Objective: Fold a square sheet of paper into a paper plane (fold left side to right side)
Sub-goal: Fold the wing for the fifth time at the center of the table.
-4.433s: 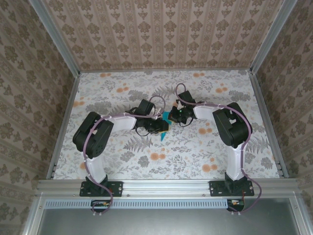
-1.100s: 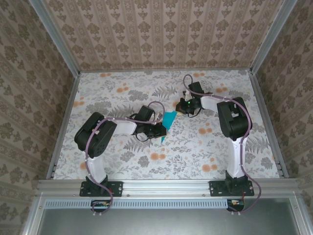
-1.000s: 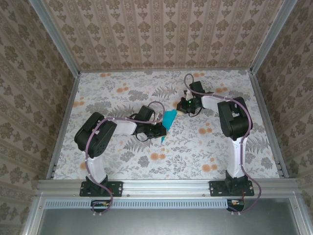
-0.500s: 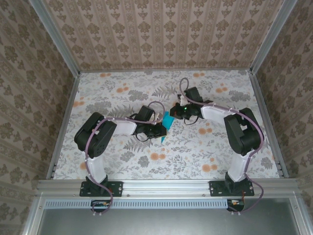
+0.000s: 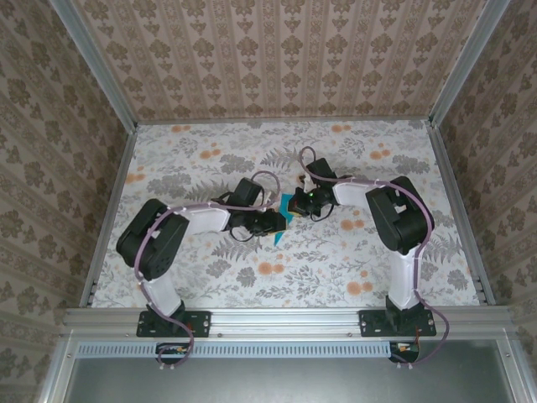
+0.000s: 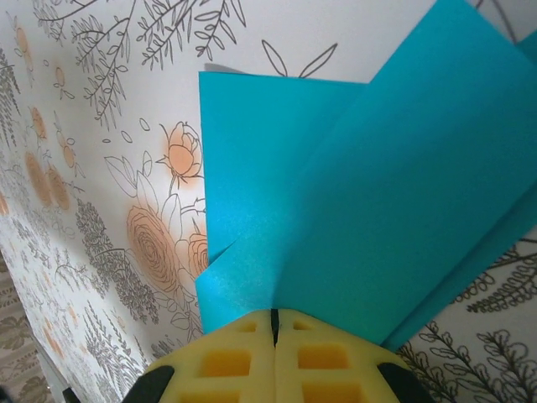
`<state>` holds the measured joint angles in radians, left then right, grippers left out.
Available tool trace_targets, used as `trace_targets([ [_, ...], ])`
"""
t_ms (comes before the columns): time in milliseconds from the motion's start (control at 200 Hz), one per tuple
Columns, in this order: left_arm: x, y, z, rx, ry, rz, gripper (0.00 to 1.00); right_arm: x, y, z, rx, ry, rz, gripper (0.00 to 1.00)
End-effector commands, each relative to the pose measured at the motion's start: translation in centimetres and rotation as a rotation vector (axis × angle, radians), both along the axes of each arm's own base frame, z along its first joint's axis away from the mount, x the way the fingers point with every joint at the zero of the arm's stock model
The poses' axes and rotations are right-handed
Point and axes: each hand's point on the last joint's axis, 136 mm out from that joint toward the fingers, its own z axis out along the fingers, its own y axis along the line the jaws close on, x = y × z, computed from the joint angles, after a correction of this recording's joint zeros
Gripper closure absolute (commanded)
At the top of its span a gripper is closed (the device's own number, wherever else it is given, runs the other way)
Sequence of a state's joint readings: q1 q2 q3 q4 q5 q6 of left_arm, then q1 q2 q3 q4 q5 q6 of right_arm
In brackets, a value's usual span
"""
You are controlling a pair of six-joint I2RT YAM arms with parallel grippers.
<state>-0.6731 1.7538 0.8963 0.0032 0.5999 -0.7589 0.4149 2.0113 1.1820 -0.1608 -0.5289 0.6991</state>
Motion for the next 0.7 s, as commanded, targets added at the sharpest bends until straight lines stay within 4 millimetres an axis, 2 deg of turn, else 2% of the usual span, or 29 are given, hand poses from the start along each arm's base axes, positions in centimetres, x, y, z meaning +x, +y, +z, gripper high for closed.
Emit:
trace_targets([
  [0,-0.6,0.7,2.1,-0.024,-0.003,-0.016,0.72,-1.5,-1.3,-2.7,-0.081,0.096,-0.001,1.0],
  [140,-2.1,0.4,2.6,-0.054,0.038,-0.052,0.73,-1.4,-1.2,-2.8,-0.079,0.101,0.001,1.0],
  [310,-3.0,3.1,1.1,0.158,-0.029,-0.045,0.72,-1.5,-1.0,-2.7,-0.076,0.102,0.007,1.0],
  [435,-3.6,4.4,0.8,0.284,-0.077,-0.075,0.72,-1.5,-1.0,-2.7,-0.074,0.105,0.011,1.0],
  [505,-3.8,4.4,0.7,0.316,-0.091,-0.094,0.72,-1.5,-0.9,-2.6,-0.073,0.105,0.014,1.0],
  [695,-3.7,2.9,0.7,0.378,-0.119,-0.165,0.7,-1.6,-0.9,-2.5,-0.071,0.105,0.017,1.0],
])
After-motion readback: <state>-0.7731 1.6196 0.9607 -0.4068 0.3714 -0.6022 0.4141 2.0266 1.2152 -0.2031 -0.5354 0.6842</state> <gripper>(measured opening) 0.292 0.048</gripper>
